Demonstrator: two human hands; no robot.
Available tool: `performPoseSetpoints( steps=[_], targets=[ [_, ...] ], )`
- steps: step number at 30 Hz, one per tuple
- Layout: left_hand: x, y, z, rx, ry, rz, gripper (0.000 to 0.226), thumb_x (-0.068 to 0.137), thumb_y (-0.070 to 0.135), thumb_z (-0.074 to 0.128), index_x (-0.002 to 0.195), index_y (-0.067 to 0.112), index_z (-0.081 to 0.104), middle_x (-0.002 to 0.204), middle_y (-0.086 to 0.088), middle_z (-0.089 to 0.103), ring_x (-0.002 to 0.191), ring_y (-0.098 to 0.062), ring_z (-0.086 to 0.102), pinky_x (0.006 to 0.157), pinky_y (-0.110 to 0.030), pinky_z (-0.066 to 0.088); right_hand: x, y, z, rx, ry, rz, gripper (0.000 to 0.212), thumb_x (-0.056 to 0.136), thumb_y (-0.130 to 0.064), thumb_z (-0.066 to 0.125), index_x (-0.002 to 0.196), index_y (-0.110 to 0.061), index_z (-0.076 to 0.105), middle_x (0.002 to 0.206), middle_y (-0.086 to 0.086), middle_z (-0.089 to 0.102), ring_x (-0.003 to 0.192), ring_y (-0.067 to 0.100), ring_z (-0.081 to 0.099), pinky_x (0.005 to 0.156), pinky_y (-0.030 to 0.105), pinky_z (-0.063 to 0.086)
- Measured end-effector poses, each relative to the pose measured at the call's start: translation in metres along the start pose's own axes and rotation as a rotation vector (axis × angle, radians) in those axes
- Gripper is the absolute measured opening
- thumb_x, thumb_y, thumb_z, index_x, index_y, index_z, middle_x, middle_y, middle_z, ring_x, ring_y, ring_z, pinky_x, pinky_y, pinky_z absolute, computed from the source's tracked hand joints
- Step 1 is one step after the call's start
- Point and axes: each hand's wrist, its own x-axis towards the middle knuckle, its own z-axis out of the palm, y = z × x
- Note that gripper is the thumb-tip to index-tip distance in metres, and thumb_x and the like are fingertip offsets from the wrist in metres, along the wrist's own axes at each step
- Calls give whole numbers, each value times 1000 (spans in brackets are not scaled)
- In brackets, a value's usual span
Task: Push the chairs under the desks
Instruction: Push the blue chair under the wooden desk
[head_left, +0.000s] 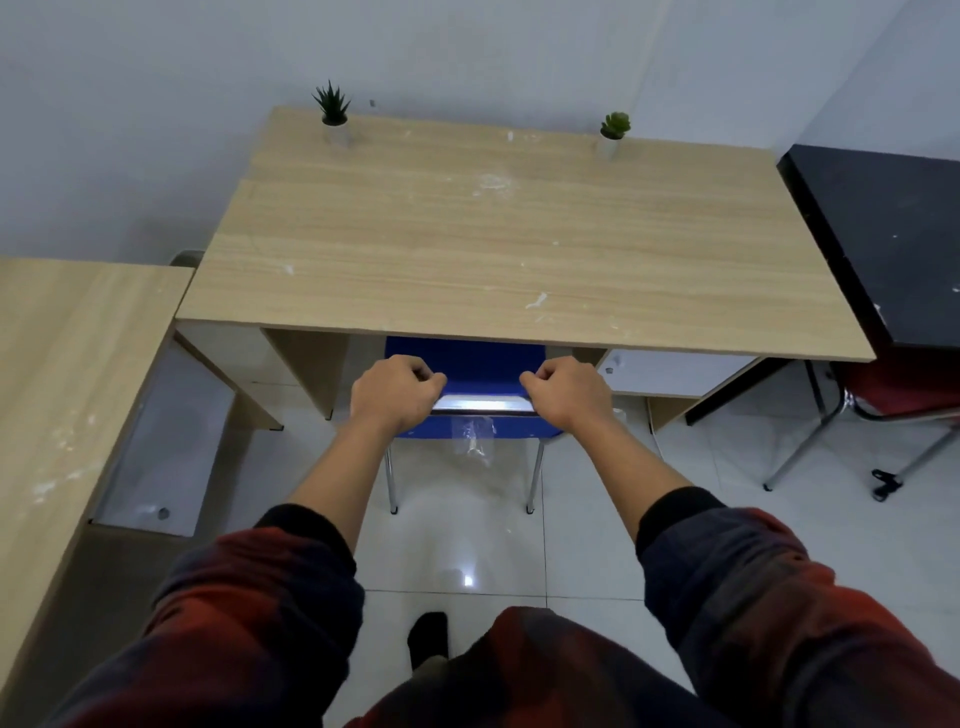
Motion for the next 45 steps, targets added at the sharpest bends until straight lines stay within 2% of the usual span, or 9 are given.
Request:
performPoseSetpoints(
  steps=[4, 13, 19, 28, 33, 36, 39, 41, 45],
  targets=[
    [8, -1, -2, 3, -29, 37, 24, 90, 41, 56, 80, 24, 70, 74, 8, 67, 66, -10, 56, 67, -28, 39, 3, -3, 2, -41, 10, 67, 37, 89, -43, 55, 68, -15, 67, 64, -2, 65, 64, 17, 58, 58, 28, 38],
    [50, -2, -20, 9, -80, 15, 28, 88, 44, 56, 77, 23, 71, 74, 7, 67, 75, -18, 60, 70, -31, 40, 30, -25, 4, -1, -11, 105, 44, 89, -48, 54, 72, -12, 70, 65, 1, 63, 60, 20, 55, 56, 28, 38],
    [49, 9, -12, 20, -40, -64, 25, 89, 46, 55, 80, 27, 68, 74, 9, 64, 75, -17, 58, 71, -30, 40, 49, -19, -6, -8, -163, 37, 44, 82, -47, 58, 54, -16, 47, 51, -2, 49, 51, 21, 46, 54, 28, 33],
    [60, 18, -10, -14, -104, -52, 24, 84, 41, 56, 71, 24, 67, 74, 8, 68, 76, -18, 62, 70, -31, 42, 61, -10, -15, 17, -128, 31, 39, 84, -45, 57, 59, -15, 60, 59, -1, 60, 59, 21, 56, 55, 27, 36],
    [71, 15, -14, -19, -85, -25, 26, 85, 39, 57, 66, 24, 66, 74, 8, 69, 75, -19, 62, 66, -31, 42, 70, -16, -12, 26, -120, 29, 42, 83, -47, 57, 76, -9, 72, 69, 1, 68, 67, 21, 62, 58, 27, 42],
    [81, 15, -18, -24, -94, -15, 24, 85, 37, 58, 66, 24, 66, 75, 6, 69, 77, -21, 63, 65, -30, 42, 76, -21, -12, 18, -110, 20, 43, 84, -47, 57, 72, -9, 71, 67, 1, 66, 65, 22, 61, 59, 29, 42],
    [86, 17, -19, 1, -79, -33, 21, 85, 37, 57, 70, 25, 67, 78, 5, 69, 79, -23, 63, 67, -31, 46, 80, -27, -12, 20, -114, 22, 40, 83, -47, 57, 62, -13, 60, 61, 0, 60, 61, 23, 58, 56, 28, 39],
    [85, 17, -17, 7, -49, -43, 18, 85, 35, 57, 73, 26, 67, 80, 5, 70, 82, -24, 64, 69, -31, 47, 80, -25, -12, 26, -113, 8, 41, 83, -47, 57, 63, -12, 62, 61, 1, 61, 62, 24, 59, 57, 29, 41],
    [74, 20, -13, 58, 187, -10, 15, 89, 27, 56, 86, 22, 70, 97, 1, 66, 100, -28, 58, 88, -40, 38, 73, -19, -7, 164, -59, -68, 35, 86, -46, 61, 74, -15, 71, 70, -4, 68, 70, 16, 62, 59, 28, 40]
  ],
)
